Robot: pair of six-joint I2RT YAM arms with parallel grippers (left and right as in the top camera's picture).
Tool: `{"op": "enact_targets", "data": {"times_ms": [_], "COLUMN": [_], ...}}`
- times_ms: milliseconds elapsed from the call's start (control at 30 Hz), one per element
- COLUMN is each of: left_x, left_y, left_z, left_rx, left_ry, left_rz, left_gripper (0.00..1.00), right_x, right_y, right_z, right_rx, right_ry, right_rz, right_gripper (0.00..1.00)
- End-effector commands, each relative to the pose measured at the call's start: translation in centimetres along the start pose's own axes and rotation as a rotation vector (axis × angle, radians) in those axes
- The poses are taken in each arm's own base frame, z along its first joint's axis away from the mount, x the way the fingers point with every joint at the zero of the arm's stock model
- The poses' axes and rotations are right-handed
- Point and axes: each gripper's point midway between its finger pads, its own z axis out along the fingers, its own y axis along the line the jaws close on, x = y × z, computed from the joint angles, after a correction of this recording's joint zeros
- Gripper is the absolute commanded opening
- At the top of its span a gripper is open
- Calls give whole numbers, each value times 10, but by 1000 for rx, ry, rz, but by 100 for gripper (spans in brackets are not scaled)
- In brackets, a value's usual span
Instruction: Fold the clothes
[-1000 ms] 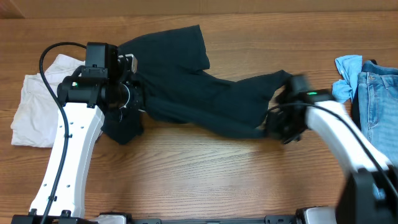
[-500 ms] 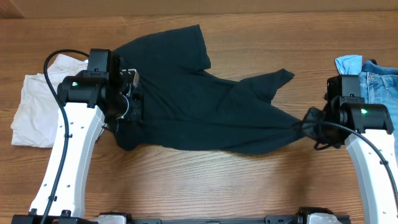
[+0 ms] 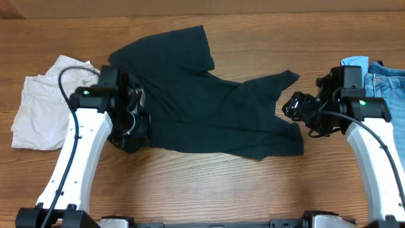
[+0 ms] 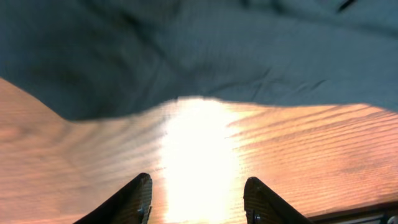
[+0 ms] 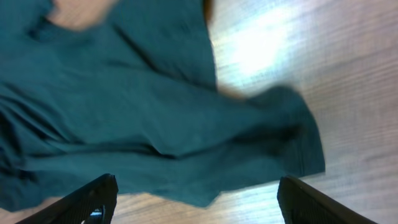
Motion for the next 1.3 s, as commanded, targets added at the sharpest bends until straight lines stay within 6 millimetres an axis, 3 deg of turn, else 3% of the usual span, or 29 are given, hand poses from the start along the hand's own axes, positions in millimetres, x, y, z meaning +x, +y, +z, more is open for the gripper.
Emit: {"op": "enact_targets", "data": {"times_ms": [0, 133, 300, 433, 500, 533, 567, 600, 633, 700, 800, 867, 933, 1000, 1067, 1267], "left_x": [18, 28, 4, -4, -1, 0, 2, 4, 2, -23, -73, -112, -134, -146, -142, -83], "left_y": [-4, 5, 10, 16, 22, 23, 22, 21, 19, 14, 1, -13, -20, -24, -28, -26], "left_z": [30, 62, 89, 103, 114, 118, 122, 123, 119, 83, 12, -57, -101, -131, -133, -63], "left_rx": [68, 51, 68, 49, 19, 17, 21, 29, 38, 62, 107, 138, 144, 139, 154, 91], "left_ry": [58, 61, -74, -87, -57, -43, -23, -5, 1, -51, -236, -436, -561, -641, -627, -288], "left_rz": [-135, -218, -217, -203, -194, -183, -173, -176, -181, -214, -191, -145, -115, -90, -82, -54], "left_gripper": [54, 56, 54, 47, 39, 30, 12, 4, 4, 4, 4, 4, 4, 4, 4, 30], "right_x": [9, 10, 18, 24, 28, 29, 30, 33, 35, 41, 45, 49, 55, 64, 76, 110], "right_y": [-7, -7, -6, -8, -10, -10, -11, -12, -12, -14, -17, -19, -21, -25, -33, -57], "right_z": [12, 11, 10, 10, 9, 9, 9, 8, 8, 7, 8, 11, 16, 26, 39, 78], "right_rx": [20, 17, 8, 15, 22, 23, 26, 29, 32, 41, 47, 51, 49, 42, 43, 75], "right_ry": [73, 75, 110, 133, 149, 153, 160, 169, 177, 201, 216, 229, 245, 269, 294, 326], "right_rz": [25, 18, 1, -11, -8, -7, -5, -2, 1, 9, 15, 22, 27, 36, 46, 224], "right_gripper": [86, 86, 86, 86, 86, 86, 86, 87, 87, 89, 90, 90, 91, 92, 92, 87]}}
